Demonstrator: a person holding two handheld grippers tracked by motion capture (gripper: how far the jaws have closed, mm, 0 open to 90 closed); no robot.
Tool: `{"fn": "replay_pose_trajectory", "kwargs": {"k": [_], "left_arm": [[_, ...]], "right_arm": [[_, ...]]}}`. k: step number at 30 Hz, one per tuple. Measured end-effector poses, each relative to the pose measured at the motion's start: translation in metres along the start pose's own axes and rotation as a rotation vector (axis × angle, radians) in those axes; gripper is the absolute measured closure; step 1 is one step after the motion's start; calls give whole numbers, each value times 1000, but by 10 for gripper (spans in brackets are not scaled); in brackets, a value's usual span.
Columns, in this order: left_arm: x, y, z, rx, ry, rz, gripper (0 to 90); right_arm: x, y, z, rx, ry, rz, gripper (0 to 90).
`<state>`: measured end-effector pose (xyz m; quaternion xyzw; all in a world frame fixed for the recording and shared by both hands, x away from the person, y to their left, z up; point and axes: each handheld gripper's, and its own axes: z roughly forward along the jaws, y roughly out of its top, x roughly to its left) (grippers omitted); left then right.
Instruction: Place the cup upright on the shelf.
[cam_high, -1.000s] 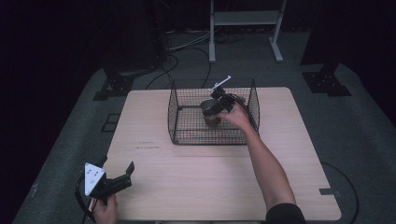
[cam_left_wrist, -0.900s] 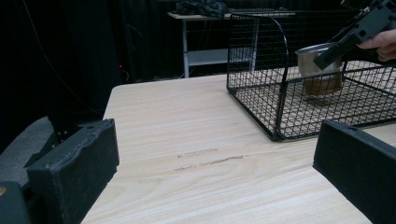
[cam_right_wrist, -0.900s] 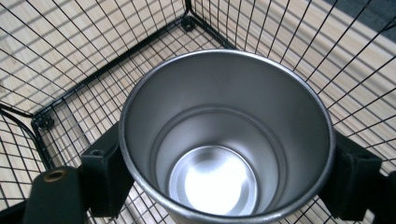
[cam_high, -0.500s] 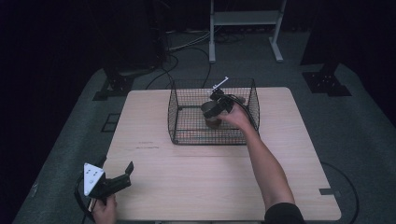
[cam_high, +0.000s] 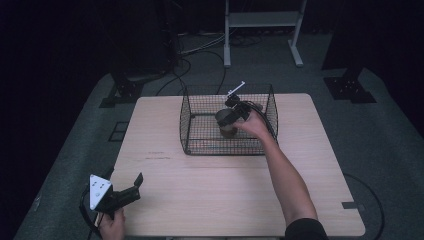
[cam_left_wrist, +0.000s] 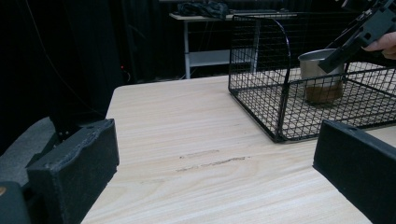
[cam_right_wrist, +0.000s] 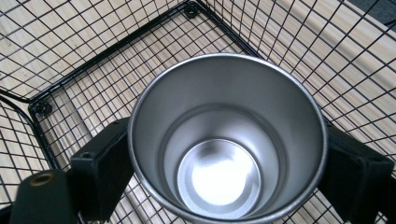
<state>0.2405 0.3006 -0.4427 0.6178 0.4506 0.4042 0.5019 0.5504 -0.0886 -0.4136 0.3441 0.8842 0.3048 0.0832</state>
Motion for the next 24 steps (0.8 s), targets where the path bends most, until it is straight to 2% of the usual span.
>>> {"fn": "replay_pose_trajectory", "kwargs": {"k": [13, 24], "left_arm": [[-1, 1, 1, 1, -3, 4, 0], [-2, 1, 0, -3, -3, 7, 0]], "right_arm": [[0, -4, -3, -1, -7, -6, 126], [4, -5, -4, 22, -24, -27, 117]]}}
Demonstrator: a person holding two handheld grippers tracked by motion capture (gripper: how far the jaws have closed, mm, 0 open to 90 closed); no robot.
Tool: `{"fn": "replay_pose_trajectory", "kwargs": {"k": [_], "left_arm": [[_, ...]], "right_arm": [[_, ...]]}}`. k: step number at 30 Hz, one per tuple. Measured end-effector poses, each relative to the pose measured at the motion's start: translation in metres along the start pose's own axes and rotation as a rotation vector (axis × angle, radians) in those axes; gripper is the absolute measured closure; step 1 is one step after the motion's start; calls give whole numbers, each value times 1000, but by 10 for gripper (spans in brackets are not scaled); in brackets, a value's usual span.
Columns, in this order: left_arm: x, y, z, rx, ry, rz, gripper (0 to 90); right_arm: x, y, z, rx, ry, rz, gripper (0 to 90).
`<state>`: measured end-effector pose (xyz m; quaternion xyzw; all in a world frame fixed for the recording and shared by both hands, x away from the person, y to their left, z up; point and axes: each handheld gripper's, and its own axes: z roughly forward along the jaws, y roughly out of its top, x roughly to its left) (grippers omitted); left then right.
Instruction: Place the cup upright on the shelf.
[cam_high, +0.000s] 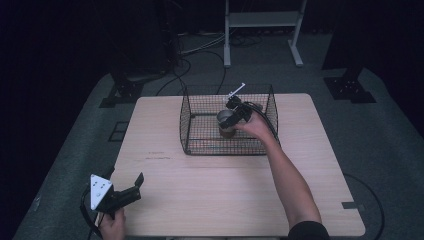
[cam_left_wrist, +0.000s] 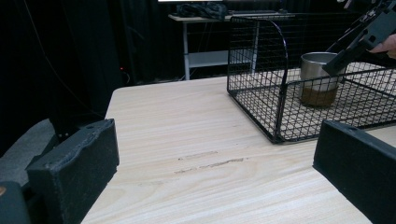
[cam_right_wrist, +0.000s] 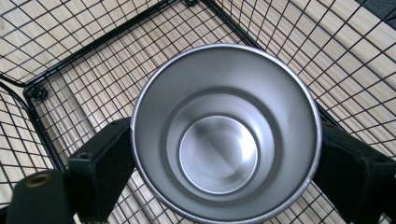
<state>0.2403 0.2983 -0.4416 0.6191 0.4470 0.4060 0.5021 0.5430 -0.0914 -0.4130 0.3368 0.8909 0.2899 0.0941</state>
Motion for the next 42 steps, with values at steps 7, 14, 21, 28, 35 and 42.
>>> {"fn": "replay_pose_trajectory", "kwargs": {"k": [7, 14, 21, 28, 35, 42], "left_arm": [[-1, 0, 1, 1, -1, -2, 0], [-1, 0, 1, 1, -1, -2, 0], [-1, 0, 0, 0, 1, -4, 0], [-4, 2, 1, -3, -3, -2, 0], [-6, 1, 2, 6, -12, 5, 0], [-4, 2, -2, -5, -5, -2, 0]], "right_arm": [[-1, 1, -6, -36, 3, 8, 76], [0, 4, -11, -61, -17, 18, 30], [0, 6, -24, -110, -15, 37, 24], [8, 9, -48, -168, 1, 31, 24], [16, 10, -69, -204, 18, 37, 24], [22, 6, -82, -229, 33, 23, 24]]}}
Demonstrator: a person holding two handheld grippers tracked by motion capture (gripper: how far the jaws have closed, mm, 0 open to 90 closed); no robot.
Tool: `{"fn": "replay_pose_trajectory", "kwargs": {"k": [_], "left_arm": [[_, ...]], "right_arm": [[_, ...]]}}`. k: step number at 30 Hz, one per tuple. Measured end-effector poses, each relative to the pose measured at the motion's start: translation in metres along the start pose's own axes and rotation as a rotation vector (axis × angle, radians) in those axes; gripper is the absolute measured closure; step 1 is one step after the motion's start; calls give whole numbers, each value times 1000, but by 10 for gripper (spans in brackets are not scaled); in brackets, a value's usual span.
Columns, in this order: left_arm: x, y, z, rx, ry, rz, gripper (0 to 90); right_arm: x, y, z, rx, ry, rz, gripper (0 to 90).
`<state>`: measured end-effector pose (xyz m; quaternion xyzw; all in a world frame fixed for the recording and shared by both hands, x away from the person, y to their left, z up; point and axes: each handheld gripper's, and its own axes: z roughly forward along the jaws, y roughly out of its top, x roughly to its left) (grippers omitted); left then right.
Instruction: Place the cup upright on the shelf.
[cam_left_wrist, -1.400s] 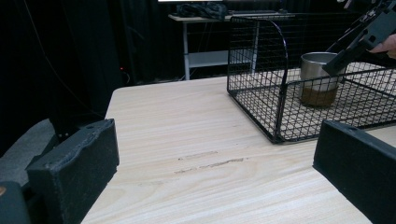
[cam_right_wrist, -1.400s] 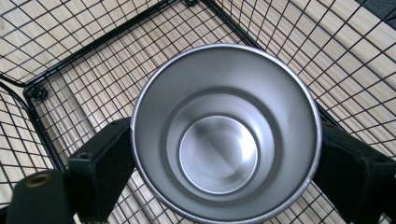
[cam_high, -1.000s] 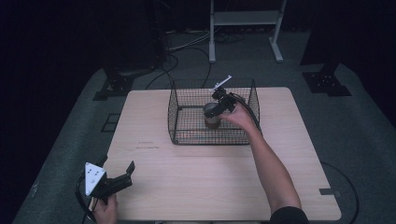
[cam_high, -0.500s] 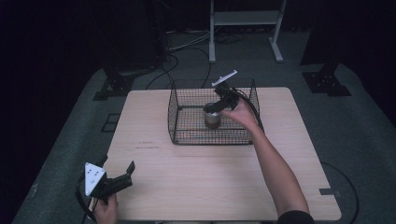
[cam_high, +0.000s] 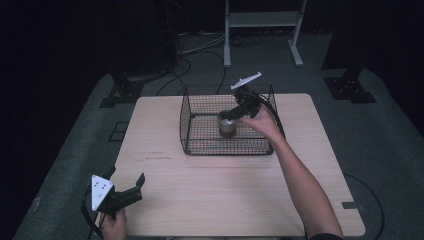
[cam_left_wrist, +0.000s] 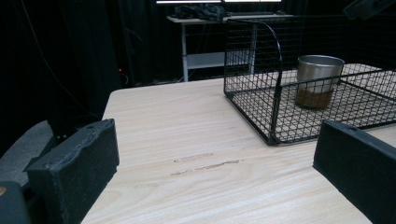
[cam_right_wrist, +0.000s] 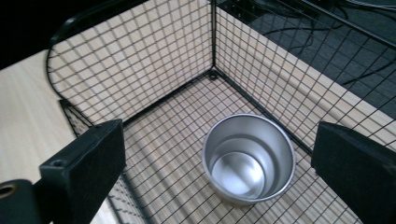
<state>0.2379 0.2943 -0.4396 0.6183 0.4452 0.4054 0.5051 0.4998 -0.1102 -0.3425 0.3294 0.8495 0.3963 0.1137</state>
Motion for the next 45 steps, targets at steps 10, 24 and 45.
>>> {"fn": "replay_pose_trajectory", "kwargs": {"k": [10, 24, 45], "left_arm": [[0, 1, -1, 2, -2, 11, 0], [-2, 0, 2, 14, -16, 14, 0], [-5, 0, 3, 17, -17, 24, 0]], "right_arm": [[10, -7, -19, 9, 5, -14, 40], [16, -26, -39, 3, 15, -27, 44], [26, -70, -75, -39, 42, -30, 52]]}}
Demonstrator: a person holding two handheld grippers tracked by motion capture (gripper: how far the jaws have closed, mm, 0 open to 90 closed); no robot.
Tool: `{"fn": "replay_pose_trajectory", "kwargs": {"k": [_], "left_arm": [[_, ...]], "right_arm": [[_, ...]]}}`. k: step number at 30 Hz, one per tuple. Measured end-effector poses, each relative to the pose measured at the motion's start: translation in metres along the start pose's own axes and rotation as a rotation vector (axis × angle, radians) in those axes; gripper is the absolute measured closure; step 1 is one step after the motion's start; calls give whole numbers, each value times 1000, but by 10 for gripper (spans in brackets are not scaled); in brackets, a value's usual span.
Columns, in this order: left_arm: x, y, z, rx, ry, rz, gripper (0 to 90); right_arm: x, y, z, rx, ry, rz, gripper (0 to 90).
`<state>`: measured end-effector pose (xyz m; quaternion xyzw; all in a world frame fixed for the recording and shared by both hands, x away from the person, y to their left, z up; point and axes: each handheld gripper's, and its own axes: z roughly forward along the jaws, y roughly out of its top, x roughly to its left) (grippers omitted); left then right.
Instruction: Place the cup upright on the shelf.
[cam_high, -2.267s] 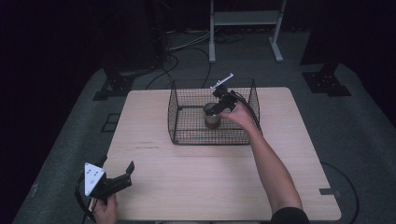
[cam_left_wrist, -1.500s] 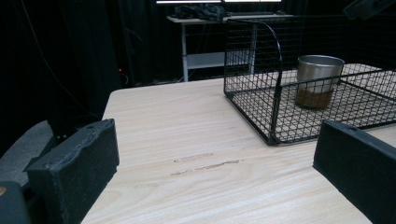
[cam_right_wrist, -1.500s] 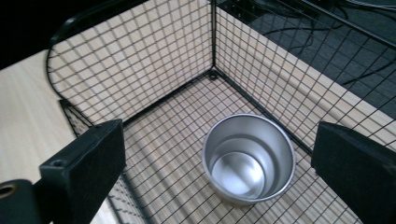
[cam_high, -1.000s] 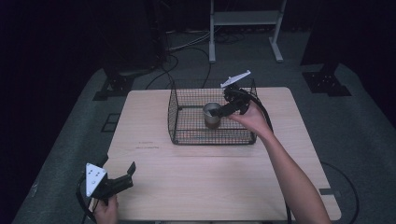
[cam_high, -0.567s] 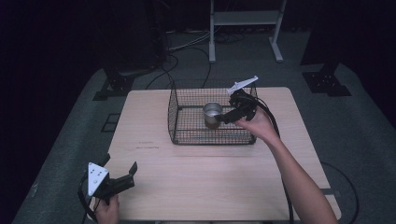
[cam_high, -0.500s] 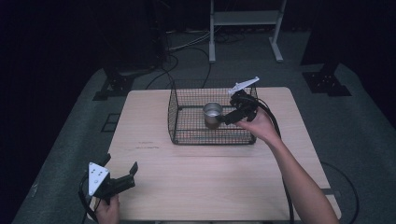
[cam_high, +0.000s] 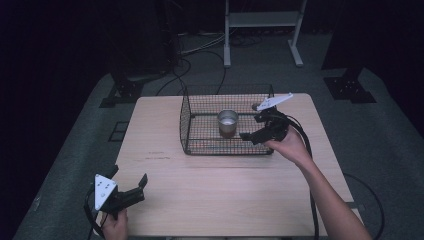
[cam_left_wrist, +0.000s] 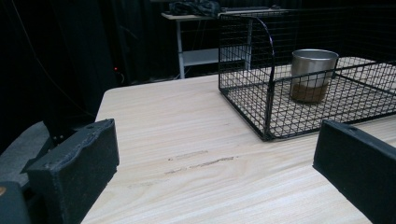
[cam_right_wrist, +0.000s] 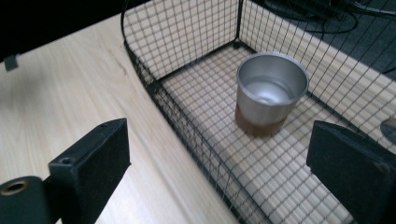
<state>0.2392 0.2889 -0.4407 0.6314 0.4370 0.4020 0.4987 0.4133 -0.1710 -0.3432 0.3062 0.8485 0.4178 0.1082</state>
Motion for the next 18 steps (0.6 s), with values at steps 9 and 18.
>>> {"fn": "replay_pose_trajectory", "kwargs": {"k": [9, 18], "left_arm": [[-3, 0, 2, -2, -4, 1, 0], [-1, 1, 0, -3, -1, -1, 0]], "right_arm": [[9, -30, -13, -24, 9, 5, 67], [30, -71, -26, -50, -3, 4, 70]]}}
